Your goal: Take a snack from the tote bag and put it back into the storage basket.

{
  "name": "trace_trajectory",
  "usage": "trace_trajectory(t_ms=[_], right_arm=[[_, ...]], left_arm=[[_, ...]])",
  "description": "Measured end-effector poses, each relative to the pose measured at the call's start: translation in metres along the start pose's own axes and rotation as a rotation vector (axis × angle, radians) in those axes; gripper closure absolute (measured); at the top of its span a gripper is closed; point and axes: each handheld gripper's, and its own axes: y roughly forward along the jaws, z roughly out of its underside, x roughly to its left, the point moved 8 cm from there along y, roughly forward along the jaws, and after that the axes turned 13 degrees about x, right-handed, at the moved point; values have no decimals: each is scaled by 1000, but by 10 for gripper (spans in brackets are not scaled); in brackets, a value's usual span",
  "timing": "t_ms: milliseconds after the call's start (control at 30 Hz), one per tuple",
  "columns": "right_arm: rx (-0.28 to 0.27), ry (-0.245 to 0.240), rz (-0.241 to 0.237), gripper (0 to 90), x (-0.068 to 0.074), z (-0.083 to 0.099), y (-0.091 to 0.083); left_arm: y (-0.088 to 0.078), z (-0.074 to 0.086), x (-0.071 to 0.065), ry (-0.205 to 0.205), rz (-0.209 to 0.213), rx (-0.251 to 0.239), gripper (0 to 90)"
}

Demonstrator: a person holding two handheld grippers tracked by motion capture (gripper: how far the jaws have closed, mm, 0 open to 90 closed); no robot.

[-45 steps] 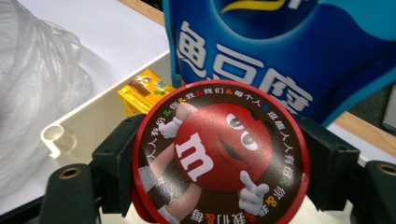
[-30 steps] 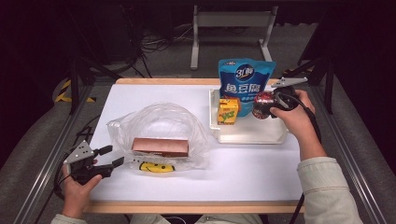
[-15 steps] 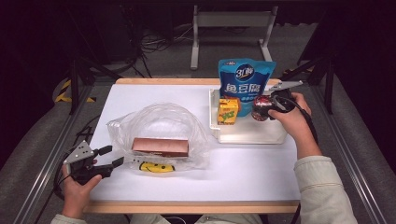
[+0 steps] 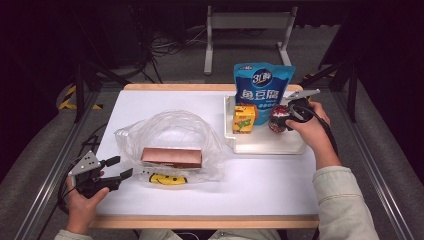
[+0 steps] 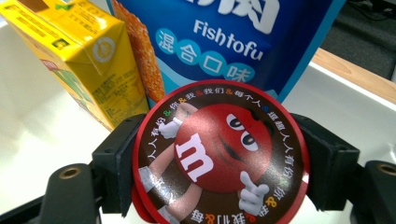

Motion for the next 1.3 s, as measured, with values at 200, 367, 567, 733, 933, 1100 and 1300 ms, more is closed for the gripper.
trace_trajectory(t_ms=[200, 367, 567, 733, 933, 1100, 1300], right_arm=[[32, 8, -1, 260, -1, 4, 7], [60, 17, -2, 260, -2, 7, 10], [82, 27, -5, 260, 0, 10, 14], [91, 37, -2, 260, 2, 11, 17], [105, 55, -3, 260, 3, 12, 21], [127, 52, -5, 259, 4, 15, 25], [127, 51, -4, 259, 5, 15, 27]], left_arm=[[0, 0, 0, -2, -1, -1, 309], [0, 0, 0, -2, -1, -1, 309], [0, 0, 0, -2, 0, -1, 309], [0, 0, 0, -2, 0, 0, 309], [0, 0, 0, -3, 1, -1, 309], [0, 0, 0, -2, 1, -2, 310], [0, 0, 0, -2, 2, -2, 311]])
